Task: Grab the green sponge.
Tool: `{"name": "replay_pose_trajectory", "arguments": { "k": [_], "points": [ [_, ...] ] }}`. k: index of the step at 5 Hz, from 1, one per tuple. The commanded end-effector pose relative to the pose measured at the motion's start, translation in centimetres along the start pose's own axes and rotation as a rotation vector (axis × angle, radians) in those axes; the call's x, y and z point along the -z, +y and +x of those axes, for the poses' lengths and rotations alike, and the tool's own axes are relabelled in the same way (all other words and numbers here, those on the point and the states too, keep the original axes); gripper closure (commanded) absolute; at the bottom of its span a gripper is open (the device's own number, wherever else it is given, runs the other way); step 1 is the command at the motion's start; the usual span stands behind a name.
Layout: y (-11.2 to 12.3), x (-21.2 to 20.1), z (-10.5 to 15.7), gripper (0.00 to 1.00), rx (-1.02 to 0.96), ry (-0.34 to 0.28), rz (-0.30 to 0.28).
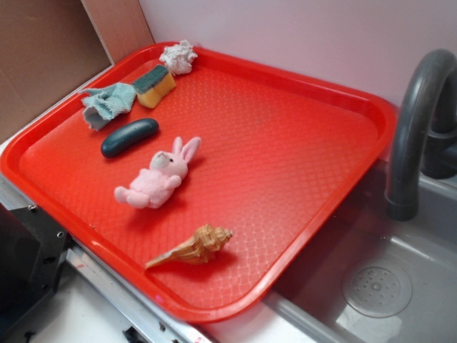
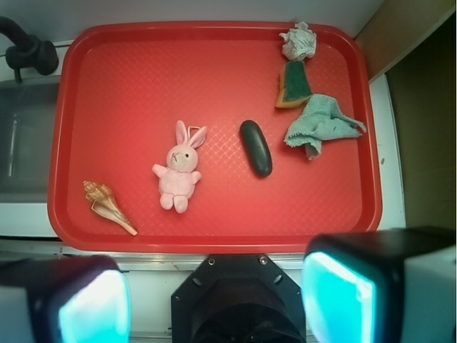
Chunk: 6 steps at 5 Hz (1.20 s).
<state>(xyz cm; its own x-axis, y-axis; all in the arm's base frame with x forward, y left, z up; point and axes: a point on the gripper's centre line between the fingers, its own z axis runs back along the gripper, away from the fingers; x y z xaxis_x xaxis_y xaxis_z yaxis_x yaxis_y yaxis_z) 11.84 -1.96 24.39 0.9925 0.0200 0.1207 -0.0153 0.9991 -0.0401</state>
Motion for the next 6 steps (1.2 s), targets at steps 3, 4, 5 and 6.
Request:
{"name": "replay_pose_trajectory", "arguments": {
  "k": [3,4,5,6],
  "points": [
    [3.3,3.6,3.1,0.0,-0.087,-0.2,0.067],
    [4.6,5.8,4.9,0.0,-0.105,-0.228,0.113],
    [6.7,8.8,7.6,0.0,-0.107,-0.239,0.084],
    [8.1,10.2,9.1,0.0,-0.136,-0.241,0.107]
  ]
}}
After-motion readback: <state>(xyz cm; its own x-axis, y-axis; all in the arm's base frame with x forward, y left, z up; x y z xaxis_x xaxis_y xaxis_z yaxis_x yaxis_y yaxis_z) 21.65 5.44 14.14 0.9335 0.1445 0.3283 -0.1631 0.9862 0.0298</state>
